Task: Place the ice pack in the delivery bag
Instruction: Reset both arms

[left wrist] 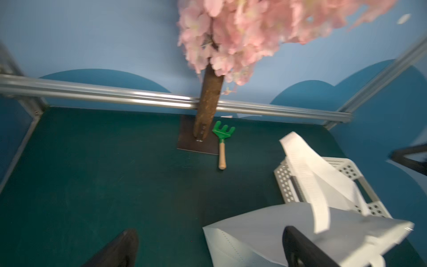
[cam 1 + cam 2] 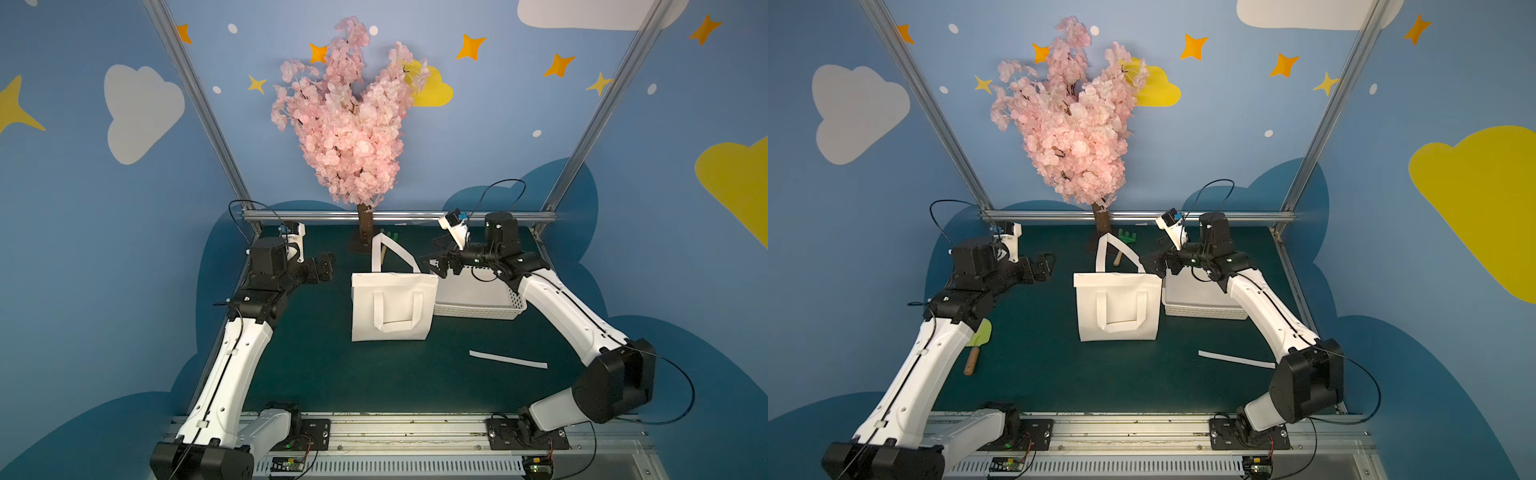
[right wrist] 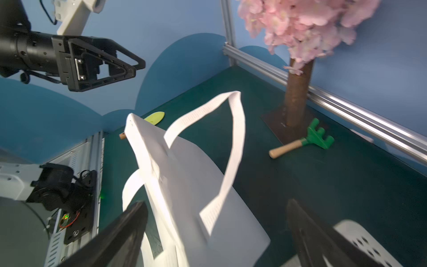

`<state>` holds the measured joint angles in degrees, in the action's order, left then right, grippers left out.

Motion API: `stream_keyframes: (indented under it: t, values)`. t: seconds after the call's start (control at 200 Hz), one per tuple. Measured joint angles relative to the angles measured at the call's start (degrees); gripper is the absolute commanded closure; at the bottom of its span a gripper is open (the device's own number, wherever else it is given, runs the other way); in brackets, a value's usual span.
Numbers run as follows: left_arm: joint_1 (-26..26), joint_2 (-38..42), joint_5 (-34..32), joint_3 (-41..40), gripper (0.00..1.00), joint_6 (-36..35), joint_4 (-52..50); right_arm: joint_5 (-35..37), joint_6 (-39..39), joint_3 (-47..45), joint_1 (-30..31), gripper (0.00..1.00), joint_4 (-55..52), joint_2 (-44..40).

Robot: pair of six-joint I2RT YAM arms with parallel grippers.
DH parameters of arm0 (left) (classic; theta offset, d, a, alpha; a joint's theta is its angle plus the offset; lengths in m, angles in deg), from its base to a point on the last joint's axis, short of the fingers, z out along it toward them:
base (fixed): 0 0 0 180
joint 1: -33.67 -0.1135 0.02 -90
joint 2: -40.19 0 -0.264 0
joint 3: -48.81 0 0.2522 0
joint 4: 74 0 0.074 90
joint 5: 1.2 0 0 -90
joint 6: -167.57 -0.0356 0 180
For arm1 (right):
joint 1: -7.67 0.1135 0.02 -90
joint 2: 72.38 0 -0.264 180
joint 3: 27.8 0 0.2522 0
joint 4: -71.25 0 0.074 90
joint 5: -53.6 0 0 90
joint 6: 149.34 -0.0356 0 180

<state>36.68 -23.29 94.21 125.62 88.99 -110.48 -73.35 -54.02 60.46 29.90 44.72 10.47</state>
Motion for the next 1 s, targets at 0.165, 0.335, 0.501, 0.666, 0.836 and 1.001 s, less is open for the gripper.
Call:
stream_keyframes:
  t: [0.165,0.335,0.501,0.666,0.836,1.001]
  values:
    - [-1.8,-4.5,-8.6,-6.8,0.00,0.4,4.7,15.7,-1.9,-13.0,-4.3,0.01,2.3,-10.8]
    - [-2.3,-12.0,-13.8,-16.2,0.00,-0.5,12.9,31.5,-5.2,-27.3,-11.9,0.01,7.8,-15.5]
    - [-2.4,-18.7,-16.5,-24.1,0.00,-2.3,23.5,41.9,-7.7,-39.7,-17.3,0.01,15.3,-14.0]
    - [-2.3,-22.2,-17.7,-30.2,0.00,-5.2,36.8,44.8,-6.7,-43.9,-17.5,0.01,25.8,-6.6]
    - [-2.1,-23.9,-16.3,-32.4,0.00,-8.3,49.2,43.4,-5.0,-43.3,-18.0,0.01,35.7,-0.6]
    - [-2.6,-23.8,-13.0,-38.0,0.00,-9.6,59.7,41.9,-4.0,-48.3,-18.2,0.01,49.2,1.3]
